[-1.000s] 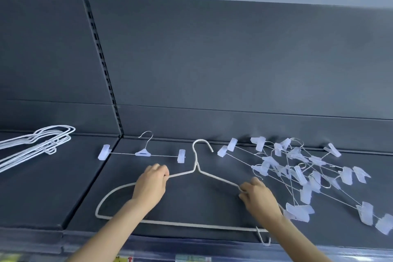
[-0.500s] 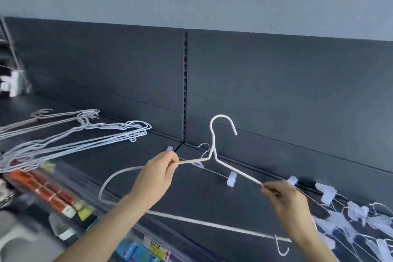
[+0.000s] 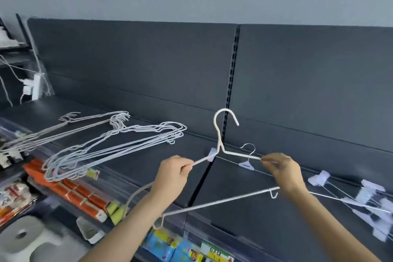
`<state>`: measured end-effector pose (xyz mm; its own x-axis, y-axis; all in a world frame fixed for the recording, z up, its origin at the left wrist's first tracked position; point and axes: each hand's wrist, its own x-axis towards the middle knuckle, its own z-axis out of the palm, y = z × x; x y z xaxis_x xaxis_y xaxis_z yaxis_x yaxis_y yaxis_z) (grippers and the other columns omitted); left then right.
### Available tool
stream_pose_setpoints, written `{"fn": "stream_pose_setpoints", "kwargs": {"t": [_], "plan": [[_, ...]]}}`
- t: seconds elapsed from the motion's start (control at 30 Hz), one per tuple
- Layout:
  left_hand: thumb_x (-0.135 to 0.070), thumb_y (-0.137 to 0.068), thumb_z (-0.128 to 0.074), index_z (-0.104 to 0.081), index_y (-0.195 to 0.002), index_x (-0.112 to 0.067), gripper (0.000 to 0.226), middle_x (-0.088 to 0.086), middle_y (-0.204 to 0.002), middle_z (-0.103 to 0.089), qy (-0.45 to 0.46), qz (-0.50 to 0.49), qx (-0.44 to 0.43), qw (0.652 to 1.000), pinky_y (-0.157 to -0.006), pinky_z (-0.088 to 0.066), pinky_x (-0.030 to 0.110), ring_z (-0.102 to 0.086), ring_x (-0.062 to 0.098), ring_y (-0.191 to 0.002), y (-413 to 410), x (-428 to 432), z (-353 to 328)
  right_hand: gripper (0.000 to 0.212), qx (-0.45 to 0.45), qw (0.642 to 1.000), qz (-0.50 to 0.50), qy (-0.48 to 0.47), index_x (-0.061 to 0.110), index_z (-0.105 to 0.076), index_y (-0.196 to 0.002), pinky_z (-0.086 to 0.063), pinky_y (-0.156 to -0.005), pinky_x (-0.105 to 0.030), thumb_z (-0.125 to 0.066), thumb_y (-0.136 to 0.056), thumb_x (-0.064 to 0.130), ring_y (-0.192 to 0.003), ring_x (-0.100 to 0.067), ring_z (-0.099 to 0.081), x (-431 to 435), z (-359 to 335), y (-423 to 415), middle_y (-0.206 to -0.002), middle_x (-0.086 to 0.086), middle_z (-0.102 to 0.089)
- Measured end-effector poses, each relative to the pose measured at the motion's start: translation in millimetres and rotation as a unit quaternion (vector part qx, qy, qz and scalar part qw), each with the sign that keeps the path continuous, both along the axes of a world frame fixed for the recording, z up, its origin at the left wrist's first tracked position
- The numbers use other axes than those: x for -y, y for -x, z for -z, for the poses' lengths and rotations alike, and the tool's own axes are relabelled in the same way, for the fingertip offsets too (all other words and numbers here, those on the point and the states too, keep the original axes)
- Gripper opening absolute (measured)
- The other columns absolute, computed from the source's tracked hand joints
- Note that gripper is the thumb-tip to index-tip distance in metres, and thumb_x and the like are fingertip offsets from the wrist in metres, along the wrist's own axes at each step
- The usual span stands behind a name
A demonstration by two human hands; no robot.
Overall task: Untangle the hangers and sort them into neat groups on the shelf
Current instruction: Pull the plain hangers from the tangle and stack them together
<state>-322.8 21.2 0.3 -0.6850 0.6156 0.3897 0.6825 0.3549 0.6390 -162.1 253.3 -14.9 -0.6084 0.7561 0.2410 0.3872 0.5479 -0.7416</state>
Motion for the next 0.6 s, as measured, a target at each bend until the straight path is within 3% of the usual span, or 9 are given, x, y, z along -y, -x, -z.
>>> {"fn": "stream_pose_setpoints", "kwargs": {"t": [0.1, 0.23, 0.3, 0.4, 0.53, 0.6], "plan": [[-0.003, -0.086, -0.058, -0.071, -0.097, -0.007, 0.018, -0.009, -0.070, -0.054, -0.002, 0.033, 0.007, 0.999, -0.059, -0.039, 0.009, -0.050, 0.002, -0.064, 20.0, -6.2, 3.1, 0.020, 0.002, 0.997, 0.068, 0.020, 0.007, -0.067, -0.104, -0.040, -0.085, -0.029, -0.058, -0.086, 0.009, -0.096, -0.021, -0.055, -0.6, -0.5, -16.2, -0.098, 0.001, -0.057], [-0.003, -0.086, -0.058, -0.071, -0.100, -0.007, 0.019, -0.001, -0.075, -0.061, 0.008, 0.045, 0.014, 0.999, -0.062, -0.039, 0.012, -0.058, 0.017, -0.071, 32.9, -15.8, 4.7, 0.014, 0.082, 0.987, 0.137, 0.033, 0.003, -0.057, -0.074, -0.039, -0.060, -0.033, -0.044, -0.081, 0.002, -0.075, -0.036, -0.053, -1.3, 11.3, -56.9, -0.073, -0.010, -0.056], [-0.003, -0.086, -0.058, -0.070, -0.100, -0.006, 0.019, 0.008, -0.082, -0.066, 0.014, 0.048, 0.010, 0.999, -0.064, -0.038, 0.012, -0.060, 0.024, -0.077, 36.3, -21.3, 4.7, 0.012, 0.111, 0.979, 0.168, 0.023, -0.004, -0.056, -0.082, -0.043, -0.067, -0.037, -0.044, -0.080, -0.002, -0.082, -0.038, -0.055, -6.7, 18.9, -69.3, -0.083, -0.018, -0.059], [-0.002, -0.086, -0.057, -0.070, -0.101, -0.005, 0.020, 0.007, -0.085, -0.066, 0.010, 0.052, 0.007, 0.999, -0.064, -0.037, 0.009, -0.060, 0.023, -0.079, 39.9, -25.5, 4.3, 0.020, 0.174, 0.972, 0.154, 0.027, -0.004, -0.058, -0.097, -0.044, -0.073, -0.037, -0.048, -0.080, 0.001, -0.092, -0.036, -0.056, -17.8, 31.9, -76.3, -0.097, -0.017, -0.059], [-0.001, -0.085, -0.058, -0.070, -0.100, -0.004, 0.019, 0.010, -0.089, -0.069, 0.010, 0.051, 0.013, 0.999, -0.070, -0.040, 0.020, -0.061, 0.025, -0.084, 49.7, -23.7, -1.6, 0.030, 0.250, 0.961, 0.116, -0.002, 0.011, -0.056, -0.112, -0.045, -0.085, -0.038, -0.055, -0.086, 0.025, -0.108, -0.029, -0.052, -21.6, 50.0, -77.3, -0.112, -0.007, -0.058], [0.000, -0.085, -0.058, -0.070, -0.099, -0.003, 0.019, 0.009, -0.092, -0.070, 0.005, 0.042, 0.023, 0.999, -0.078, -0.040, 0.024, -0.062, 0.025, -0.089, 57.1, -21.3, -4.7, 0.030, 0.276, 0.954, 0.116, -0.028, 0.019, -0.055, -0.111, -0.044, -0.083, -0.034, -0.054, -0.085, 0.032, -0.107, -0.024, -0.053, -21.5, 55.6, -83.0, -0.110, -0.003, -0.060]]}}
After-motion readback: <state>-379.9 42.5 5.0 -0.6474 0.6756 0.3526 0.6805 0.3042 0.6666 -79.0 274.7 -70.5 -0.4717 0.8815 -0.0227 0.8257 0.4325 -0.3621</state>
